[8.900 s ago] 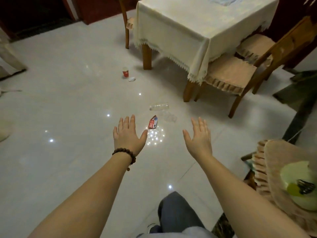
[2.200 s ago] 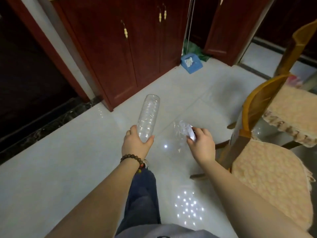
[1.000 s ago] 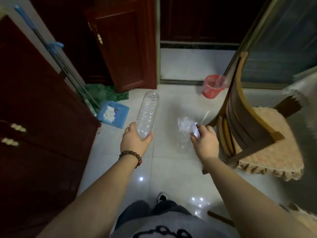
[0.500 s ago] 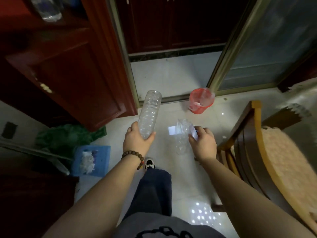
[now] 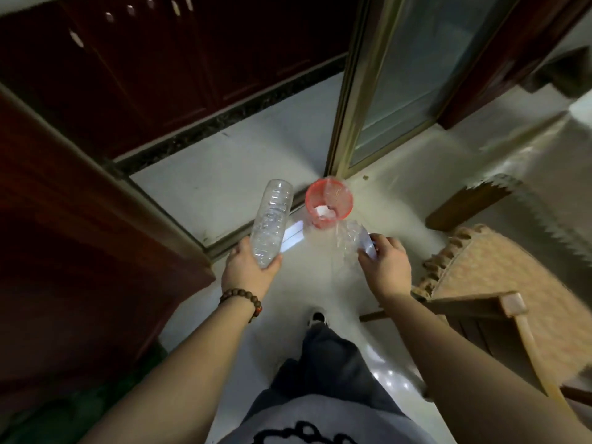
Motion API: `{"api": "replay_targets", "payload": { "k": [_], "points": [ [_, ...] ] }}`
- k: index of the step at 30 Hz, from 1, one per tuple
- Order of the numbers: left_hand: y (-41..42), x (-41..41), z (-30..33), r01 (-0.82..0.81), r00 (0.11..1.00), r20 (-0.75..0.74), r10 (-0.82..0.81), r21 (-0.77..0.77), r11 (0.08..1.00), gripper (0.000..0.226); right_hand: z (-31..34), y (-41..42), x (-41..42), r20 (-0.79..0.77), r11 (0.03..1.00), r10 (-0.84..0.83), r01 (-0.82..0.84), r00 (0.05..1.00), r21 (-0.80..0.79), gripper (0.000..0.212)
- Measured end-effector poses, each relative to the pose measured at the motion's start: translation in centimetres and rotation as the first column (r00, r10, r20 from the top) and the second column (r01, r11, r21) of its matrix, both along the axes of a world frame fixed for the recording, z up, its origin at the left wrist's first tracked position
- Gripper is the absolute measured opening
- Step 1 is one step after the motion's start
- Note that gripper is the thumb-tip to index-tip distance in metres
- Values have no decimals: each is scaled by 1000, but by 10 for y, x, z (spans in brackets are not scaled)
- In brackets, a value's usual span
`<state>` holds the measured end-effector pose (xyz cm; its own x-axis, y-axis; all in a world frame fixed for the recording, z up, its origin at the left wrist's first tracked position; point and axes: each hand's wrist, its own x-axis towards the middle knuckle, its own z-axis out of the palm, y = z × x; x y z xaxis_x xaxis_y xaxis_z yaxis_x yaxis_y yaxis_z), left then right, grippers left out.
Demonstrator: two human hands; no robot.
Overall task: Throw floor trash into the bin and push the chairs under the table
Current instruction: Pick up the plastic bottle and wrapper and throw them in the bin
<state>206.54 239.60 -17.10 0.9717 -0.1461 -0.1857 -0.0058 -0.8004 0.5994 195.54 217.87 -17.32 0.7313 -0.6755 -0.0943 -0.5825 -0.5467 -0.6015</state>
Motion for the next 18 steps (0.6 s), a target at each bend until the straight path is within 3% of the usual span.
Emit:
{"api": "replay_targets", "payload": {
  "k": [9, 18],
  "points": [
    [-104, 117, -36, 217, 973, -97, -209, 85, 972, 59, -41, -80, 77, -33, 966, -251, 253, 967, 58, 32],
    [-210, 224, -80, 394, 899, -281, -337, 178, 902, 62, -90, -156, 150, -166, 929, -338, 357, 926, 100, 31]
  ]
}}
